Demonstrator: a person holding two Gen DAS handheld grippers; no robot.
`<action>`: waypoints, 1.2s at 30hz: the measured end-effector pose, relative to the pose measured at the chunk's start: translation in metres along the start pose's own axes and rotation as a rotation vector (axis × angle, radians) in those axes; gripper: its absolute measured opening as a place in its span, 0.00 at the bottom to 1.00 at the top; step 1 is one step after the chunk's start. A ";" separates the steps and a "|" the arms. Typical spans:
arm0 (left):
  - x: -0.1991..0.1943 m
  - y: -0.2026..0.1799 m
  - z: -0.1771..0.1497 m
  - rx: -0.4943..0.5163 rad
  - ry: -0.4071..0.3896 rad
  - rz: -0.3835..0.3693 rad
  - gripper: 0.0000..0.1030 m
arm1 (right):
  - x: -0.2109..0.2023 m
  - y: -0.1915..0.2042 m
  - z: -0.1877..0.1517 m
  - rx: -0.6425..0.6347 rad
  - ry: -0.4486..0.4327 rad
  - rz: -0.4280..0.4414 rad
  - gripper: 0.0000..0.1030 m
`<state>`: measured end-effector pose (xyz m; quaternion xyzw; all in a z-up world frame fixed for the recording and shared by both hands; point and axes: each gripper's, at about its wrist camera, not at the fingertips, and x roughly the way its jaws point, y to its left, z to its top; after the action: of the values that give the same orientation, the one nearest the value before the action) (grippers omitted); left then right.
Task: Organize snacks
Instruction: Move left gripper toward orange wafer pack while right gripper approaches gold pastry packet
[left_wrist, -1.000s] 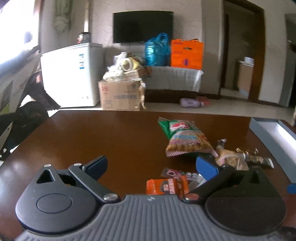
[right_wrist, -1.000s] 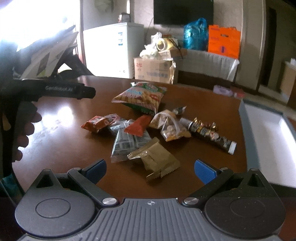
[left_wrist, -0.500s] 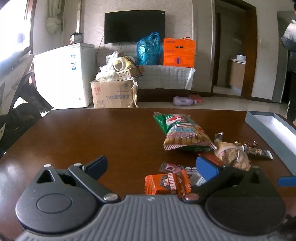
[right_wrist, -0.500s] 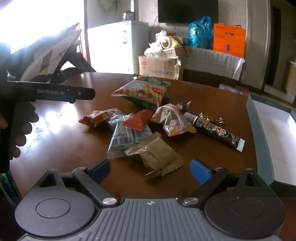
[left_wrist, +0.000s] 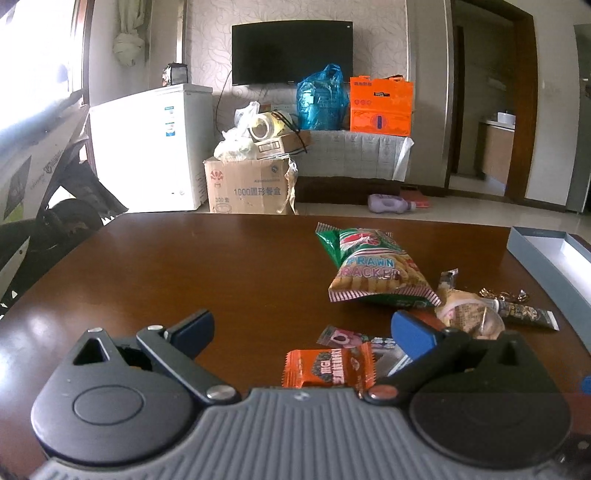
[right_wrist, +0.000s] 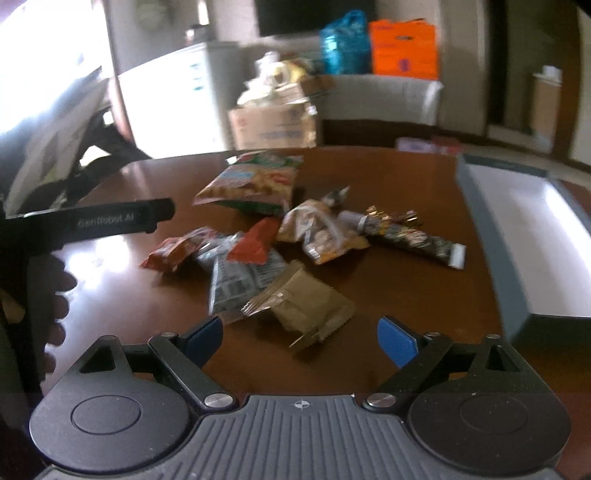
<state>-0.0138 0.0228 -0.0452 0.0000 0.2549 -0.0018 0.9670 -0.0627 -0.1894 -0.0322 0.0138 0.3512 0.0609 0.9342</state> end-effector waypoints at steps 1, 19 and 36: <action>0.000 0.000 0.000 0.000 0.001 -0.001 1.00 | -0.002 0.001 0.001 0.008 -0.006 -0.007 0.89; 0.009 0.003 -0.005 0.013 0.011 -0.031 1.00 | 0.001 0.000 0.002 0.008 0.009 -0.061 0.92; 0.037 0.000 -0.023 0.093 0.083 -0.121 0.97 | 0.004 -0.006 0.000 -0.004 0.020 -0.011 0.92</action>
<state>0.0068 0.0228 -0.0833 0.0298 0.2941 -0.0719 0.9526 -0.0591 -0.1945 -0.0355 0.0092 0.3605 0.0567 0.9310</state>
